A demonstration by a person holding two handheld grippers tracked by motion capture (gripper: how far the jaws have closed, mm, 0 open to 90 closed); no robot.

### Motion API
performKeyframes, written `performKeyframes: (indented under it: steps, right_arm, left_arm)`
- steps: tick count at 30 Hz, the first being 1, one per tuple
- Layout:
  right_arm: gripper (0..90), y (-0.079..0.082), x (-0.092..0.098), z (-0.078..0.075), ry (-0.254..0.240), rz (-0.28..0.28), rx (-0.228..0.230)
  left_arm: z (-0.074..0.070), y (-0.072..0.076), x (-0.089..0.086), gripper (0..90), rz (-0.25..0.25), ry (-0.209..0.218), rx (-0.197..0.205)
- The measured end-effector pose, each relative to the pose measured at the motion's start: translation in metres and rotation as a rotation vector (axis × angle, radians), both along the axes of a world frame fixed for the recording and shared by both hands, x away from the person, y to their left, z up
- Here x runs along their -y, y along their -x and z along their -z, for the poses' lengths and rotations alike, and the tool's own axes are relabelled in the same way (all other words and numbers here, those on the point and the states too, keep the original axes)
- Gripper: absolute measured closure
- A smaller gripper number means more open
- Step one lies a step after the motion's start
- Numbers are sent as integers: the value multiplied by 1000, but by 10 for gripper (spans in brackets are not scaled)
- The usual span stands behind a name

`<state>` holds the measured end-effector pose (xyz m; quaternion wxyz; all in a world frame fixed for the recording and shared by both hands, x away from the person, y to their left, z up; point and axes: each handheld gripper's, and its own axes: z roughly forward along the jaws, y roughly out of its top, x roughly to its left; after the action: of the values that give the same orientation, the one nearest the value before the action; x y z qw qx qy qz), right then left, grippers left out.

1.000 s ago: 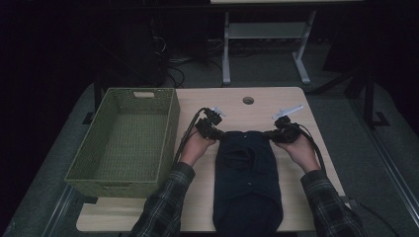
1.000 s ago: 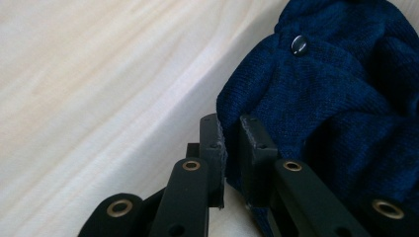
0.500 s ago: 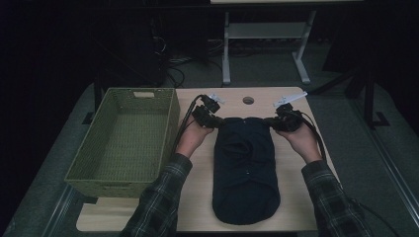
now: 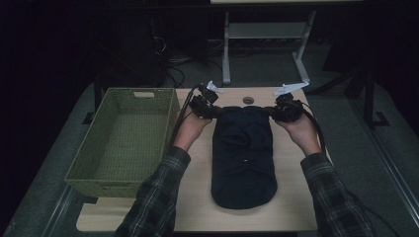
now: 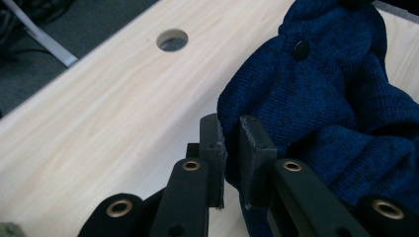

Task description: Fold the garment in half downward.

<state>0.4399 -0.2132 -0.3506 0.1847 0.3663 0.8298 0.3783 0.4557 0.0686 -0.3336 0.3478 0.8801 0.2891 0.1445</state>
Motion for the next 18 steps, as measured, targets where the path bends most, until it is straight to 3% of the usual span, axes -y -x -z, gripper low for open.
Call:
performKeyframes:
  steps: [7,18]
  right_arm:
    - [845,2,-2,-16,-9,8,43]
    - [839,29,5,2,-79,-9,50]
  left_arm:
    - [-11,4,0,816,-4,-8,38]
    - [4,30,-6,809,21,52,34]
